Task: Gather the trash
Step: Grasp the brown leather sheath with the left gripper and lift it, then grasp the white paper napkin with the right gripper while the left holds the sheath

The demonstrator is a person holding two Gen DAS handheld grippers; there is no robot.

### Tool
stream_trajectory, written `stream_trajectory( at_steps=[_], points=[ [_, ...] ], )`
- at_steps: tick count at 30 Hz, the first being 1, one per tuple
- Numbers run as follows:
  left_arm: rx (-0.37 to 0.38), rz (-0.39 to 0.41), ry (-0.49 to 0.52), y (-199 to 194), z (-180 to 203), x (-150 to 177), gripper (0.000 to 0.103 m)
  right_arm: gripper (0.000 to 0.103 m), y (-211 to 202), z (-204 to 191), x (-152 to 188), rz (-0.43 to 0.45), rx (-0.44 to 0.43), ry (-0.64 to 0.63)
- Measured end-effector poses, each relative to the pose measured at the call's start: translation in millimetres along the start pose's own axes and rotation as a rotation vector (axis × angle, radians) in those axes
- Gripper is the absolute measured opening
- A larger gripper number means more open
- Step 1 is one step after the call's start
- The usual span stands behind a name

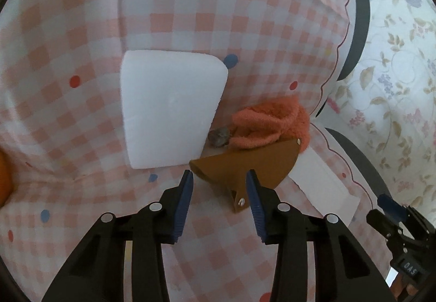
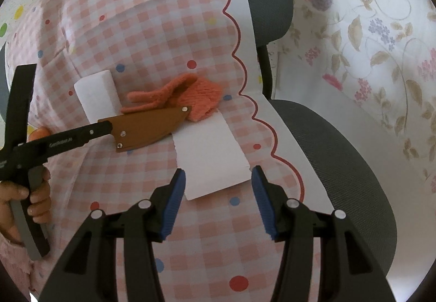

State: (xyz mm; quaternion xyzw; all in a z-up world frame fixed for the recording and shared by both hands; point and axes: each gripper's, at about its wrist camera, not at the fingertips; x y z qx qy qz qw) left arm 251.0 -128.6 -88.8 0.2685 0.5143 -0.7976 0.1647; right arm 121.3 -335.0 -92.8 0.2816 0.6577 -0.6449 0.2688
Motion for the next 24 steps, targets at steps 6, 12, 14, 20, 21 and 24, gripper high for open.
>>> stream_trajectory(
  at_steps=[6, 12, 14, 20, 21, 24],
  points=[
    [0.051, -0.036, -0.016, 12, 2, -6, 0.029, 0.050, -1, 5, 2, -0.004, 0.006, 0.009],
    [0.095, 0.021, 0.049, -15, 18, 3, 0.009, 0.050, -8, 7, 6, -0.008, 0.006, 0.007],
    [0.089, 0.066, 0.080, -37, 22, 12, 0.003, 0.052, -8, 8, 7, -0.011, 0.003, 0.004],
    [0.009, 0.124, 0.132, -76, 25, 49, 0.001, 0.056, 1, 1, 15, -0.061, -0.039, 0.005],
    [-0.004, 0.106, 0.139, -79, 23, 56, 0.001, 0.056, 3, 0, 17, -0.068, -0.049, 0.009],
    [-0.022, 0.039, 0.158, -78, 22, 72, 0.002, 0.056, 9, 0, 18, -0.077, -0.077, 0.042]
  ],
)
Point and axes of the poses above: each gripper's, at about its wrist camera, not at the fingertips, and y roughly the way its jaws point, z to its right, x to its underside, and after that the axes turned 7 degrees about -y, right-handed
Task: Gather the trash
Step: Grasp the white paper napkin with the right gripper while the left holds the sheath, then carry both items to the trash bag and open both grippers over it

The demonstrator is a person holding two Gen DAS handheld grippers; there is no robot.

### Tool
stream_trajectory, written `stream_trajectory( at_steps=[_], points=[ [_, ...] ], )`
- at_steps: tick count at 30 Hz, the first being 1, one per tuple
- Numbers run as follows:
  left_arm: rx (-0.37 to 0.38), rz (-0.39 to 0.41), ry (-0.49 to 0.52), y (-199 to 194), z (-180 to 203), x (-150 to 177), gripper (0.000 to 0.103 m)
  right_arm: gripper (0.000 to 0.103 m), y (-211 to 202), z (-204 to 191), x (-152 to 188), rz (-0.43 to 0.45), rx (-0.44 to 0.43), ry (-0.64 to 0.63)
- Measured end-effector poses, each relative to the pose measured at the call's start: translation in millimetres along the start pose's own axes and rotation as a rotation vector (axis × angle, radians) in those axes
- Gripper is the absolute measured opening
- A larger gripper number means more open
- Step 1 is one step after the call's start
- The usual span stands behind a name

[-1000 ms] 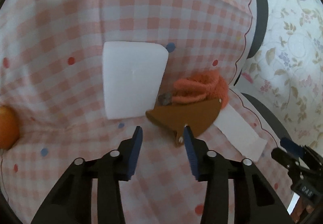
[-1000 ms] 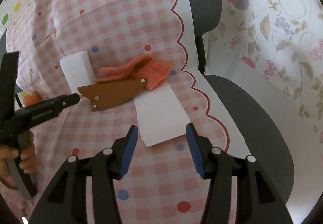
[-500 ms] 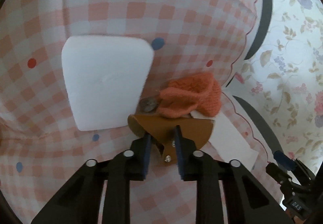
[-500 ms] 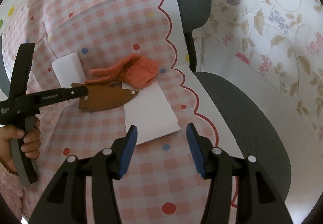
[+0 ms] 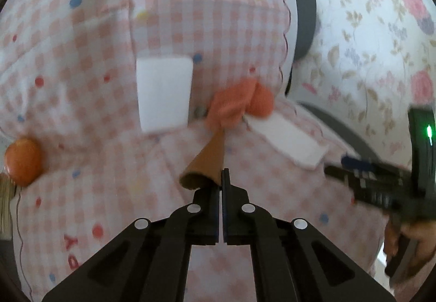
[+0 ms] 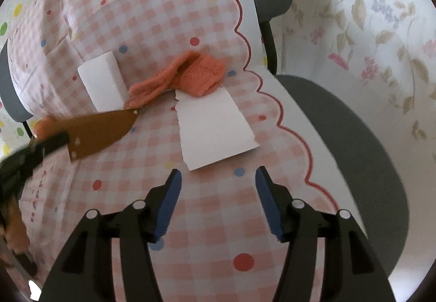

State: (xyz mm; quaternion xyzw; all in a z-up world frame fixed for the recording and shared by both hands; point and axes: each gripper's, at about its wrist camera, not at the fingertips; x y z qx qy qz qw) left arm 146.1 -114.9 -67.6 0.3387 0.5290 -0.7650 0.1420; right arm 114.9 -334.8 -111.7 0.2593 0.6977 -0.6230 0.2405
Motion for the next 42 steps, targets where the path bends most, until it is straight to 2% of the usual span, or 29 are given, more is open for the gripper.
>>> stream_trajectory(
  at_steps=[2, 5, 12, 15, 17, 20, 26, 33, 42],
  points=[
    [-0.006, -0.032, 0.031, 4, 5, 7, 0.002, 0.056, 3, -1, -2, -0.002, -0.014, 0.018],
    [-0.030, -0.036, 0.103, 4, 13, 13, 0.002, 0.056, 8, 1, -6, -0.008, -0.027, 0.038],
    [-0.032, -0.051, 0.087, 4, 11, 9, 0.002, 0.053, 28, 14, -21, -0.031, -0.033, 0.117],
    [-0.017, -0.052, 0.061, 5, 7, 9, 0.002, 0.042, 33, 17, -28, -0.024, -0.007, 0.136],
    [-0.013, -0.053, 0.044, 4, 6, 9, 0.002, 0.024, 36, 20, -31, -0.021, 0.003, 0.160],
    [-0.018, -0.055, 0.030, 2, 5, 10, 0.002, 0.014, 32, 21, -30, 0.000, -0.007, 0.177],
    [-0.028, -0.037, -0.008, -17, 0, 19, 0.002, 0.002, -20, 3, -15, 0.115, 0.068, 0.083],
    [-0.004, 0.014, -0.048, -58, 2, 43, 0.002, 0.002, -89, -16, 27, 0.216, 0.181, -0.023],
    [0.042, 0.063, -0.071, -107, 11, 73, 0.001, 0.002, -153, -23, 67, 0.268, 0.168, -0.008]
  ],
)
Point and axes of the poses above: each gripper's, at about its wrist camera, not at the fingertips, and y roughly the way its jaws point, z to its right, x to its underside, and after that the axes turned 7 degrees about -y, right-handed
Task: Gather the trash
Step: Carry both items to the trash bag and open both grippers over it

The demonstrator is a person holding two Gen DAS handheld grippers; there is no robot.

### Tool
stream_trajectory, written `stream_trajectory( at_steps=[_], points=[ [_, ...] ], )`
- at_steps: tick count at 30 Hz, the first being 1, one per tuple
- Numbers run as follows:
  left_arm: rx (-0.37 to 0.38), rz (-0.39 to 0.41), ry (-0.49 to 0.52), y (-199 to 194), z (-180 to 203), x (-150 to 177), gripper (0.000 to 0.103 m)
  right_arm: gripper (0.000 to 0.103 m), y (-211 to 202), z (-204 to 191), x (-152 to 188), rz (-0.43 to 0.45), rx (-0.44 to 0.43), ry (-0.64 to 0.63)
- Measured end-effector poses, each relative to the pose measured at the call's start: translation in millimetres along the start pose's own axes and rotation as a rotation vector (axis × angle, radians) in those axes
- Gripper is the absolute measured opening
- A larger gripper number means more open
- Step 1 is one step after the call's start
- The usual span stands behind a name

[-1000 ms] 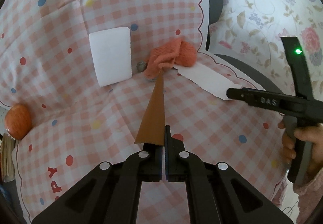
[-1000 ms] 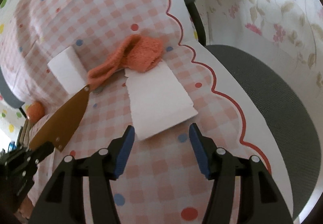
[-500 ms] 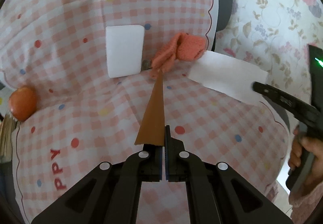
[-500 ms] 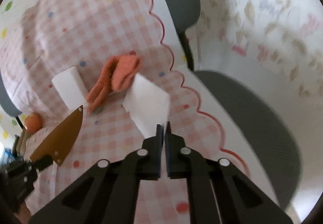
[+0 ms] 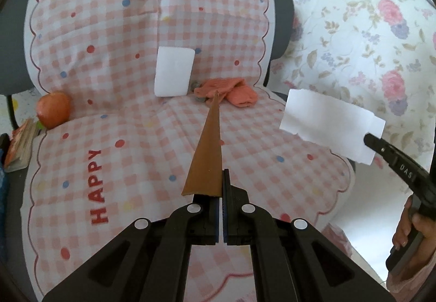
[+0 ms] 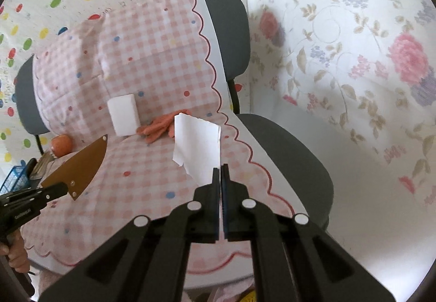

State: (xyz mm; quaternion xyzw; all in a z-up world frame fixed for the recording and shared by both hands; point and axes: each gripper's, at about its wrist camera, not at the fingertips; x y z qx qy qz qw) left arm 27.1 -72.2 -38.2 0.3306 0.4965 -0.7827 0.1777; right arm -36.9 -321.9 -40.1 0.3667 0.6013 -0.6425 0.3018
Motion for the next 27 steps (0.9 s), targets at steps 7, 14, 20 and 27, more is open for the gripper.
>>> stream_trajectory(
  at_steps=[7, 14, 20, 27],
  points=[
    [0.000, 0.070, 0.070, -30, 29, 23, 0.002, 0.002, -20, -12, 25, -0.020, 0.008, -0.037],
    [0.055, 0.063, 0.081, -35, 52, 54, 0.002, 0.002, -46, -11, 48, -0.017, 0.029, -0.069],
    [0.115, 0.082, 0.134, -43, 88, 77, 0.002, 0.002, -90, 3, 59, 0.030, 0.067, -0.060],
    [0.185, 0.090, 0.216, -57, 128, 94, 0.002, 0.002, -138, 25, 84, 0.058, 0.131, -0.028]
  ],
)
Point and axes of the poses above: each gripper's, at about its wrist camera, not at the fingertips, and y roughly the way its jaws point, z to its right, x to its underside, and after that the axes turned 7 degrees about -y, right-handed
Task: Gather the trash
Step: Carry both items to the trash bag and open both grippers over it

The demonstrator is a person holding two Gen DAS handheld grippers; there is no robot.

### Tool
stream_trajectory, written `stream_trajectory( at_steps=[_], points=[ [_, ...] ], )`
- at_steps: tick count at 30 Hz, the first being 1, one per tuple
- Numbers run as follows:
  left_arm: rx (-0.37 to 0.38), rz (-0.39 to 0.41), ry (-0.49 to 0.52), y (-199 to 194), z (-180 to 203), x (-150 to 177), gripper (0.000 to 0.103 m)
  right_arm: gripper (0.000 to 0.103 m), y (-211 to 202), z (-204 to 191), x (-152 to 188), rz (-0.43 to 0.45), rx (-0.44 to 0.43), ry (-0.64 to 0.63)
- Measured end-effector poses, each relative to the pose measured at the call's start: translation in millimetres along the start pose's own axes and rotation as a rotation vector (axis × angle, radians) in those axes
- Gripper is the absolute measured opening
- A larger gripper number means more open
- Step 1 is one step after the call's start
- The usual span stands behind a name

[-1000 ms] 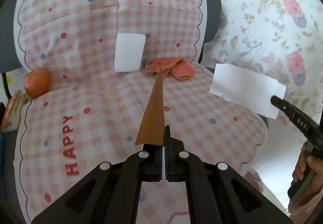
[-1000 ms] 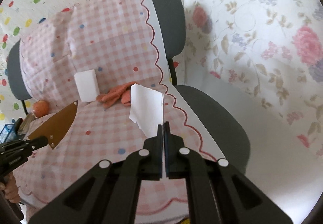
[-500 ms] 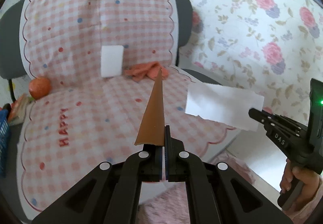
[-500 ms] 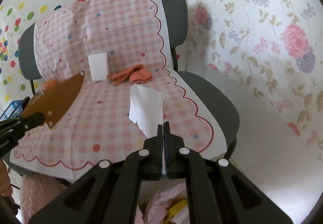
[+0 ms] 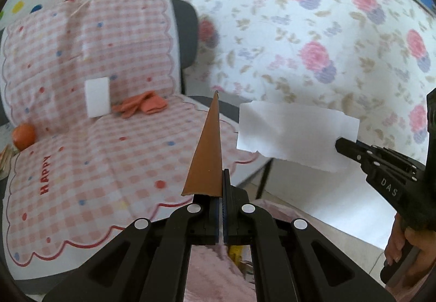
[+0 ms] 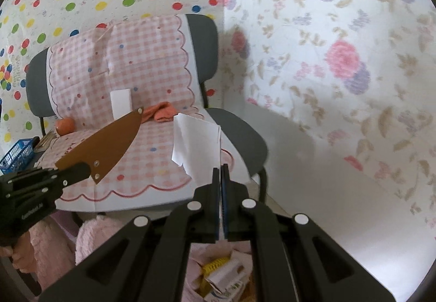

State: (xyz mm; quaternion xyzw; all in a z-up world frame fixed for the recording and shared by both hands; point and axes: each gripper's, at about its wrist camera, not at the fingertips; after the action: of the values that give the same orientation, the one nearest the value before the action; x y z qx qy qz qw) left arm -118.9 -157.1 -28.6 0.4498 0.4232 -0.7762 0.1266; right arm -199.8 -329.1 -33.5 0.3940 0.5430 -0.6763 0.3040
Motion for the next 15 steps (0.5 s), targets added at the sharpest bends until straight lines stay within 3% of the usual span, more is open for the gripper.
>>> stream_trajectory(
  at_steps=[8, 15],
  points=[
    [0.066, -0.068, 0.055, 16, 39, 22, 0.002, 0.002, -33, 25, 35, -0.033, 0.083, 0.026],
    [0.102, -0.161, 0.083, 43, 61, 38, 0.002, 0.002, -35, 40, 61, -0.109, 0.120, 0.031]
  ],
)
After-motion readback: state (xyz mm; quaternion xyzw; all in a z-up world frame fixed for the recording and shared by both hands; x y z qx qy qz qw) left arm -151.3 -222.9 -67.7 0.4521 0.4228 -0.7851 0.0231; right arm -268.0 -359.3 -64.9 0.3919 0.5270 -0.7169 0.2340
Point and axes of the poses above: each gripper's, at about its wrist camera, not at the fingertips, and y roughly the way its jaws point, z to its right, x to its underside, and after that the axes turned 7 degrees about -y, right-handed
